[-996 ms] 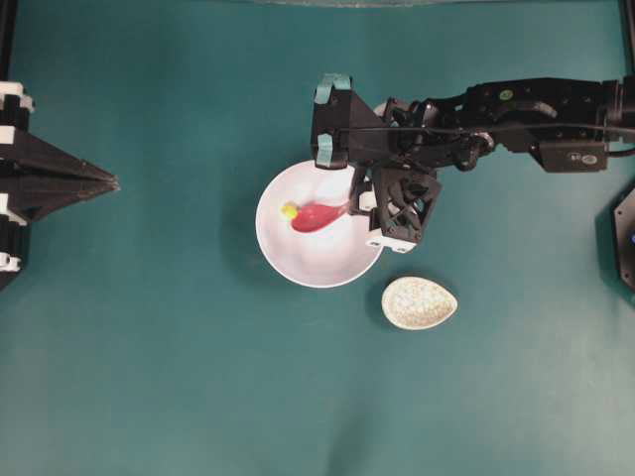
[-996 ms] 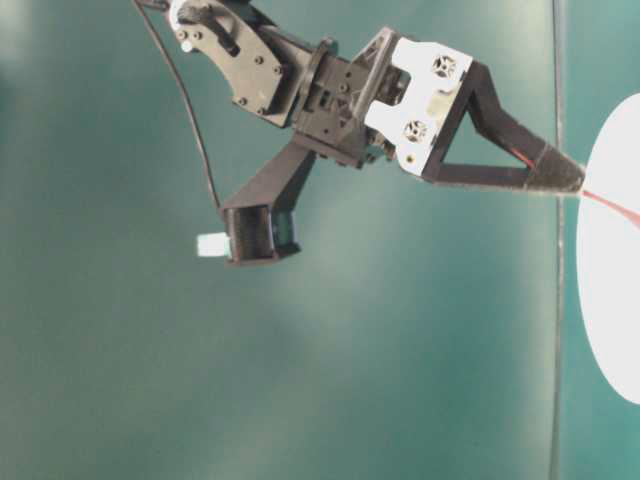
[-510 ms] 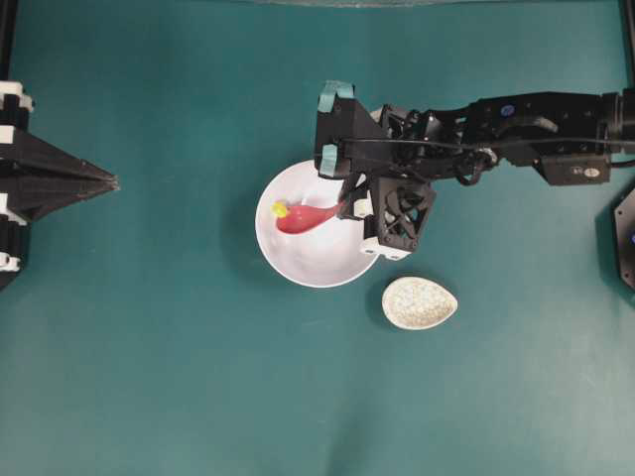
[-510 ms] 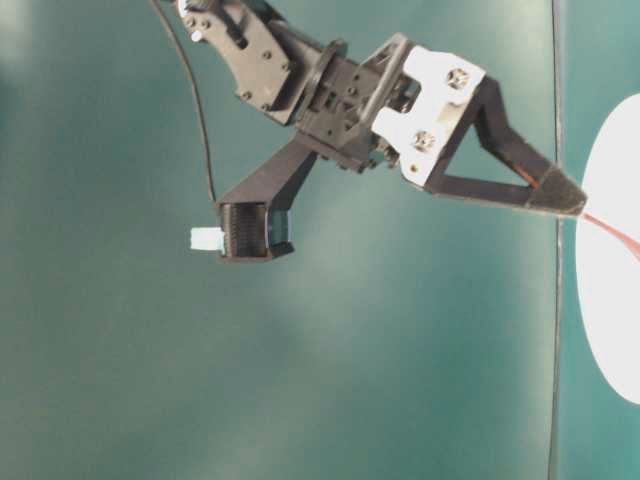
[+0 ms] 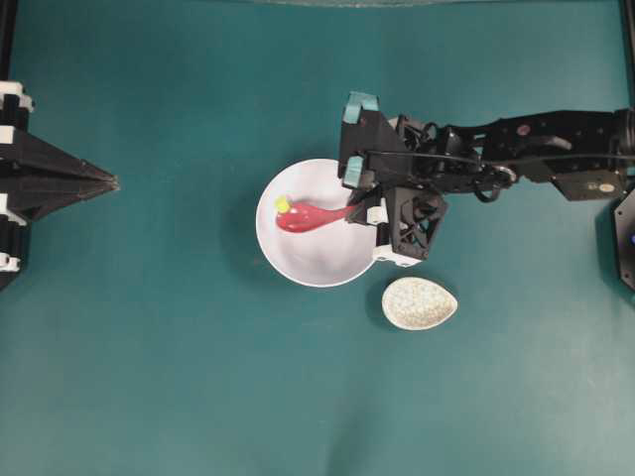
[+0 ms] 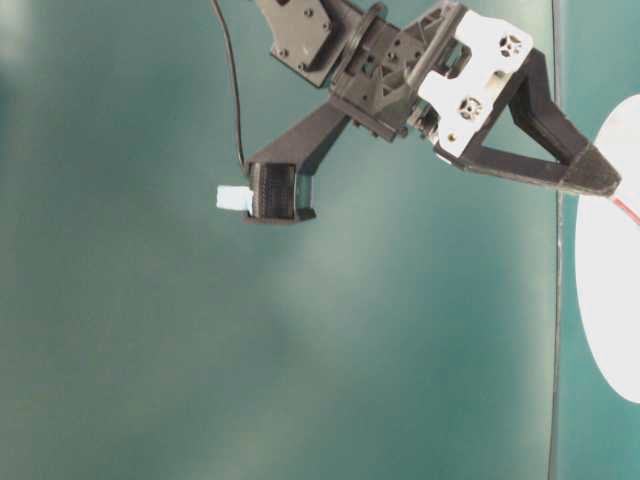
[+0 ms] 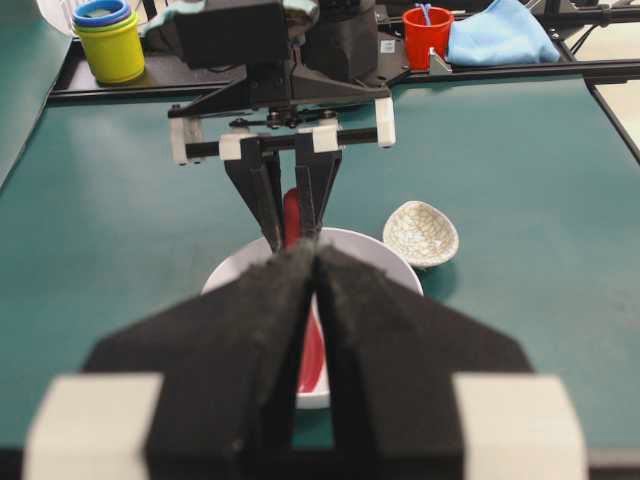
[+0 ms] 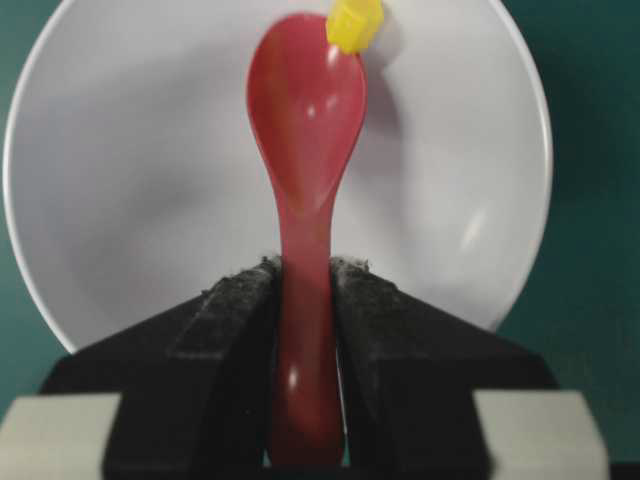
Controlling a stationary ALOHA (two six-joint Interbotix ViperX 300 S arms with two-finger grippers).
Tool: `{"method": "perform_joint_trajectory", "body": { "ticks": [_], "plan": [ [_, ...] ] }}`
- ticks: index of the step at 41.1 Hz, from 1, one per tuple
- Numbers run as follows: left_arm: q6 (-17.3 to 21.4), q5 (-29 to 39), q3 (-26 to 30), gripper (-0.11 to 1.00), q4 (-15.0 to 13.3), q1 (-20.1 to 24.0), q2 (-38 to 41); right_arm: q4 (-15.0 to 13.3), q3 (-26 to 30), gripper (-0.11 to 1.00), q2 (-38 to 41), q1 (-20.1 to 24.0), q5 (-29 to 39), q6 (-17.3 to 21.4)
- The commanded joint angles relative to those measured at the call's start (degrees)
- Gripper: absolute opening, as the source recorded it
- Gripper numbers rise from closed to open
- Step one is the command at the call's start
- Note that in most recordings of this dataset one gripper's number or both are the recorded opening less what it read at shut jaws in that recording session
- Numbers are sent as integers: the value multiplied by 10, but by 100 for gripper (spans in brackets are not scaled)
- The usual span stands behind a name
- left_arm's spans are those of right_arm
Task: Scoop the yellow hexagonal prism block from the bowl with a spoon using the right arm.
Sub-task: 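Push the spoon tip under the yellow hexagonal block in the bowl, then tilt and lift the spoon with the block out of the bowl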
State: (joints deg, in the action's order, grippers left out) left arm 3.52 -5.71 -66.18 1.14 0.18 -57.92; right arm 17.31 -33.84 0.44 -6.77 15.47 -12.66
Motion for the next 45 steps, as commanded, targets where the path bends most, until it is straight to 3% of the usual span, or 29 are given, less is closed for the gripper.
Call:
{"method": "perform_joint_trajectory", "body": {
  "ticks": [1,45],
  "plan": [
    [0,-4,11,8,2,0,3,0,-1,24,-24,0,-13,2],
    [0,-4,11,8,2,0,3,-1,-11,24,-29,-6,-21,2]
  ]
}}
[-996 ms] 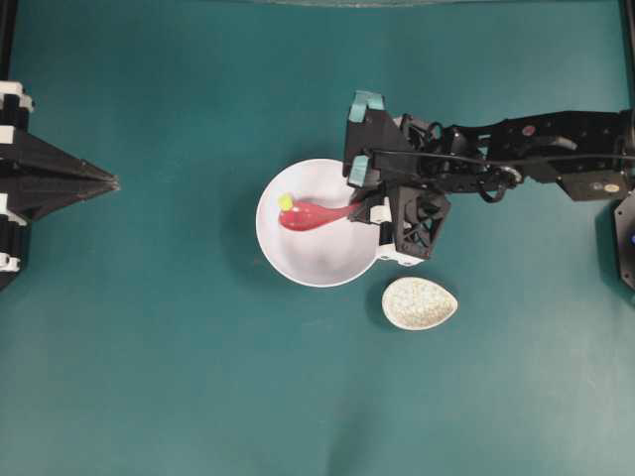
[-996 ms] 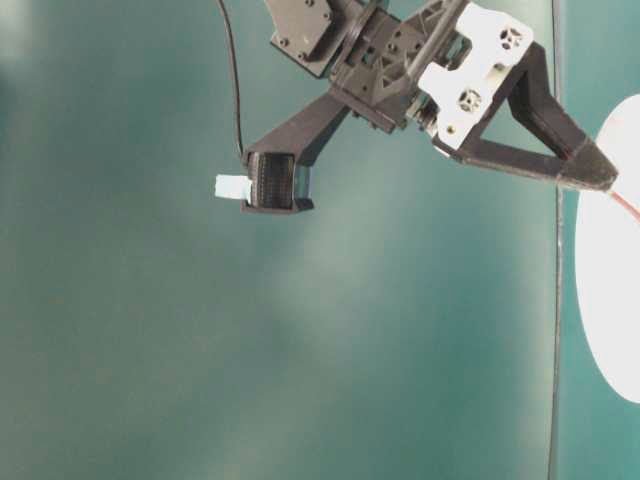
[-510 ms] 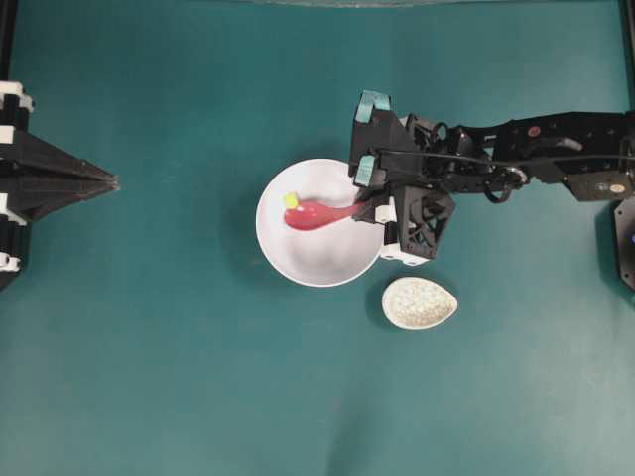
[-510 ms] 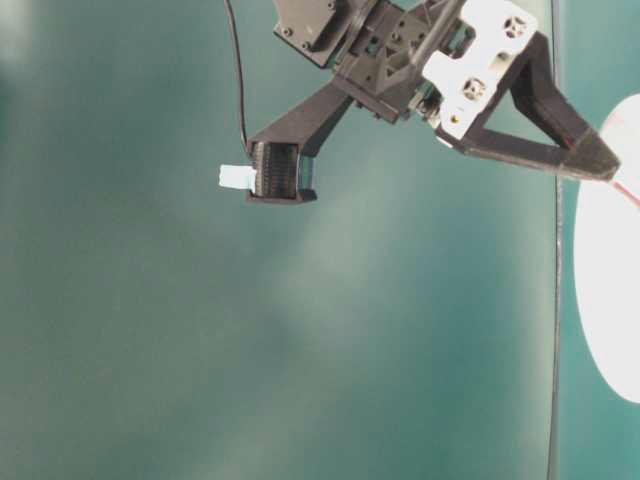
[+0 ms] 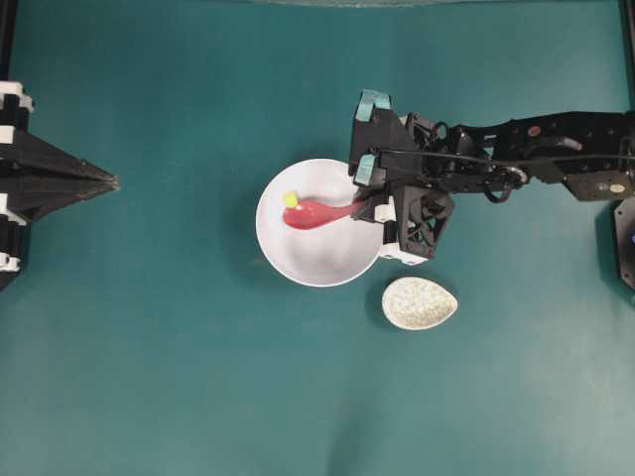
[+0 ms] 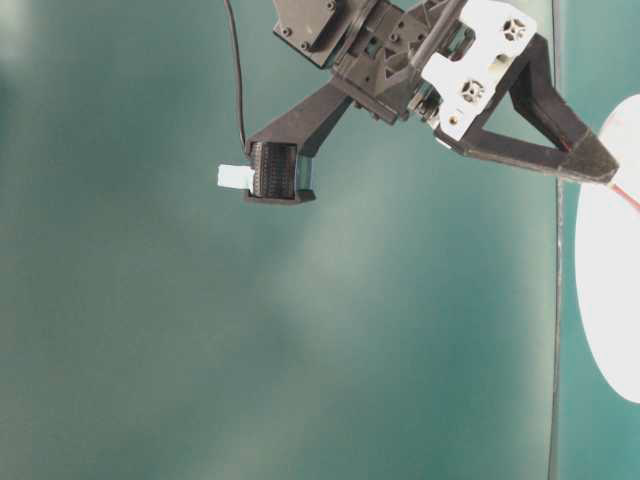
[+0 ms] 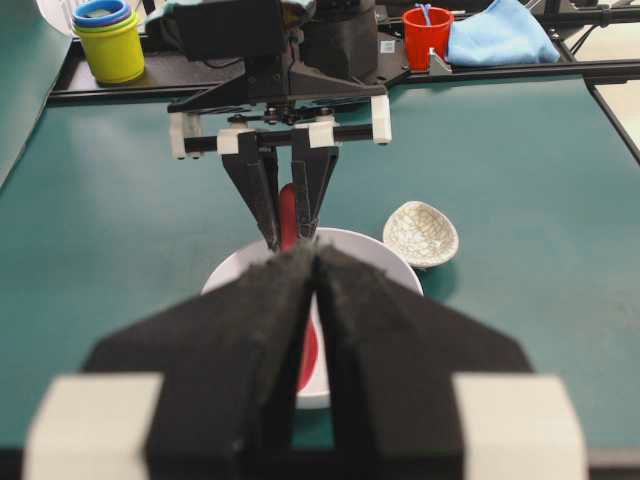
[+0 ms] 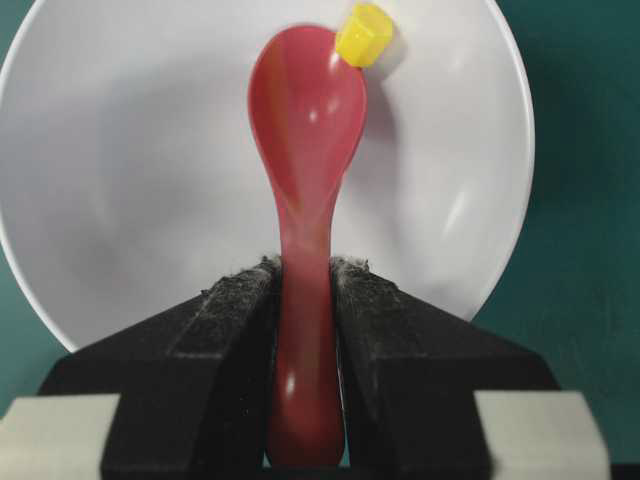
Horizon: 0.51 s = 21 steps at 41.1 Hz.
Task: Scoop the yellow hexagonal prism block from the bowl with a spoon using the right arm.
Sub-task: 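Tilt and lift the spoon with the block out of the bowl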
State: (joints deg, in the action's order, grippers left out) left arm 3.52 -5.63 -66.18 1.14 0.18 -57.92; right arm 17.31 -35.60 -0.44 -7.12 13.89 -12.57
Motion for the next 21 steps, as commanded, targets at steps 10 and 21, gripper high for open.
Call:
{"method": "perform_joint_trajectory", "body": {
  "ticks": [10,21],
  "plan": [
    [0,-5,11,8,2,0,3,-1,-3,24,-28,-13,-5,0],
    [0,-5,11,8,2,0,3,-3,-18,24,-47,-25,-11,0]
  ]
}}
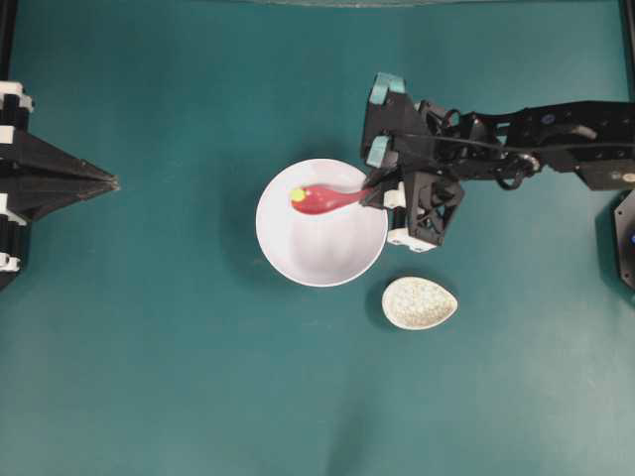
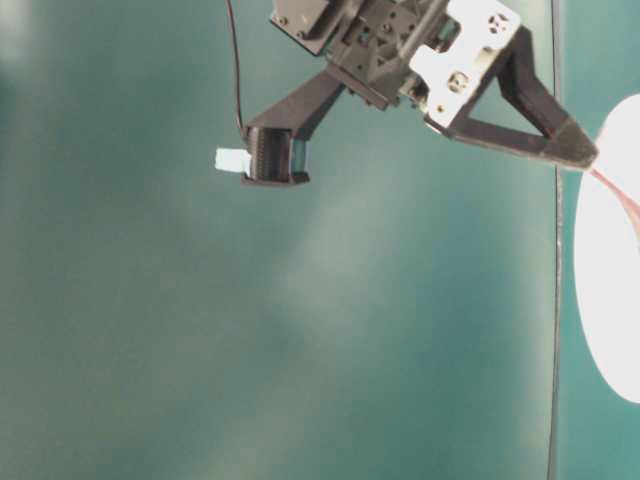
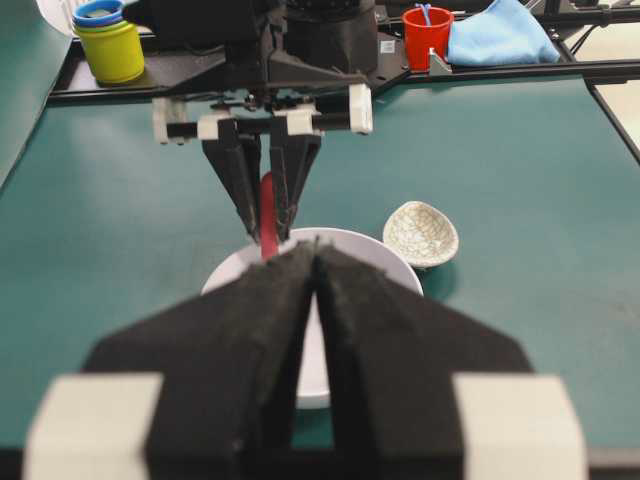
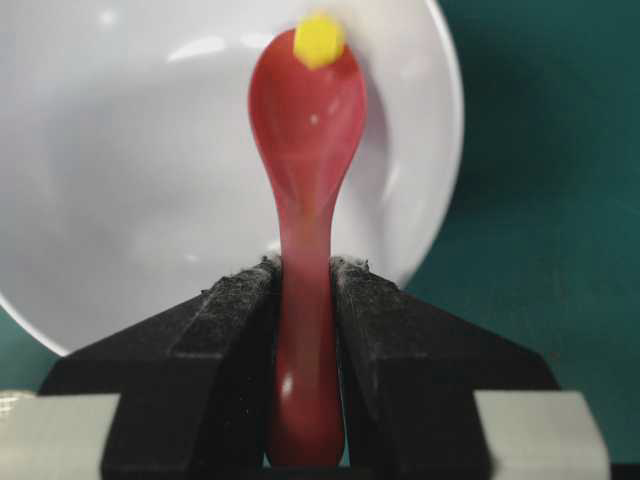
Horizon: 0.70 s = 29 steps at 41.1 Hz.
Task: Scoop the yellow hexagonal prism block from the bowl with a spoon using the right arm.
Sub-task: 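Tilt and lift the spoon with the block out of the bowl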
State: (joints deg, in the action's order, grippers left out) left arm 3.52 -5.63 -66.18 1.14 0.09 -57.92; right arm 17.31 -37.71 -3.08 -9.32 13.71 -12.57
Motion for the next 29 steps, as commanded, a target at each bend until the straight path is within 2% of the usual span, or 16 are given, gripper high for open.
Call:
{"method": "perform_joint_trajectory", "body": {
  "ticks": [1,20,29],
  "plan": [
    [0,-5,11,8,2,1,3,-4,1,24,-22,-3,-11,0],
    [0,-4,11,8,2,1,3,-4,-15,24,-43,1,-38,-4],
    [0,-4,11,8,2,1,3,-3,-47,24,-70,17,-82,-5]
  ]
}}
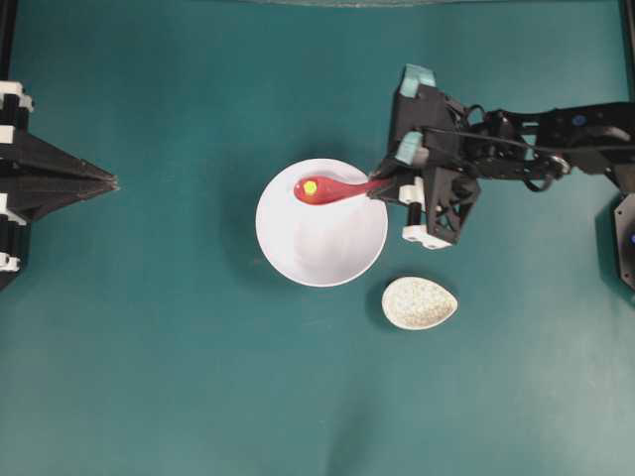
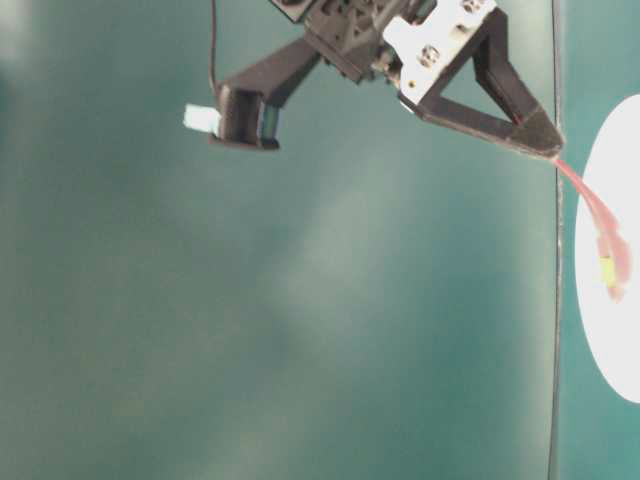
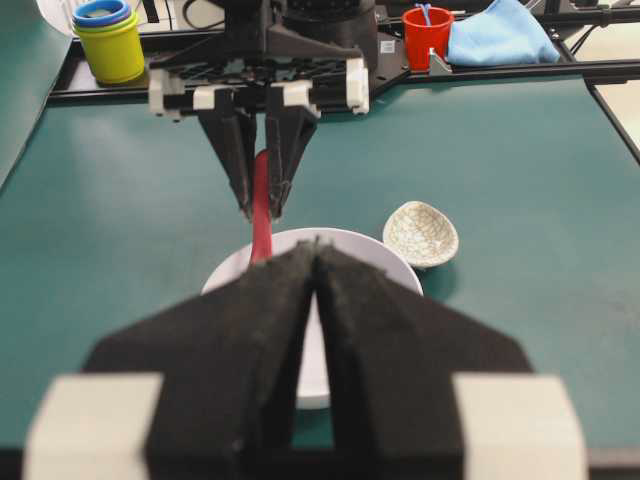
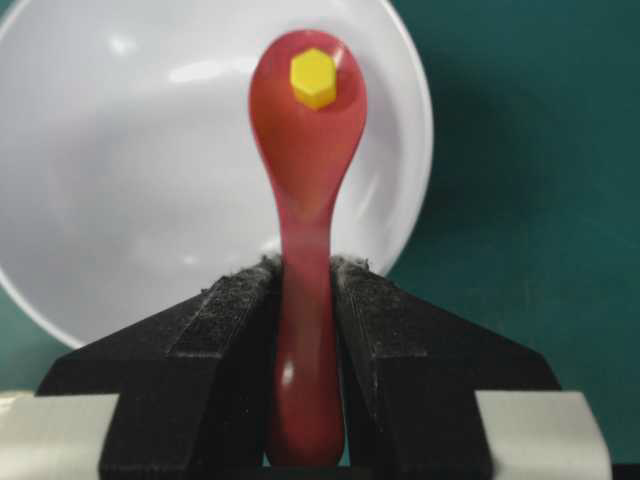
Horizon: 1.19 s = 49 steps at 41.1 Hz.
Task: Scoop the yellow hexagonal prism block from the bowl with a spoon using the right arm.
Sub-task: 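Tilt and lift the spoon with the block out of the bowl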
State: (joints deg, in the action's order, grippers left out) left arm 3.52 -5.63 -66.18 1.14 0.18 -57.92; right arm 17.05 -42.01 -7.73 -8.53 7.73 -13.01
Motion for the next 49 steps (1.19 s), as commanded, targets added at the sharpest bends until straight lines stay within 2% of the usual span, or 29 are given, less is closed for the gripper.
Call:
{"method": "perform_joint_trajectory", "body": {
  "ticks": [1,18,32,49],
  "plan": [
    [0,-4,11,8,2,0,3,-1,-9,24,-29,11,-31,-2],
    [0,-6,11,8,2,0,3,-1,-71,24,-87,54,-109,-2],
    [0,-7,11,8,2,0,2,0,-80,24,-97,77,-114,1],
    [-1,-6,12,8,2,0,-2,-1,-74,24,-112,77,-113,-4]
  ]
}}
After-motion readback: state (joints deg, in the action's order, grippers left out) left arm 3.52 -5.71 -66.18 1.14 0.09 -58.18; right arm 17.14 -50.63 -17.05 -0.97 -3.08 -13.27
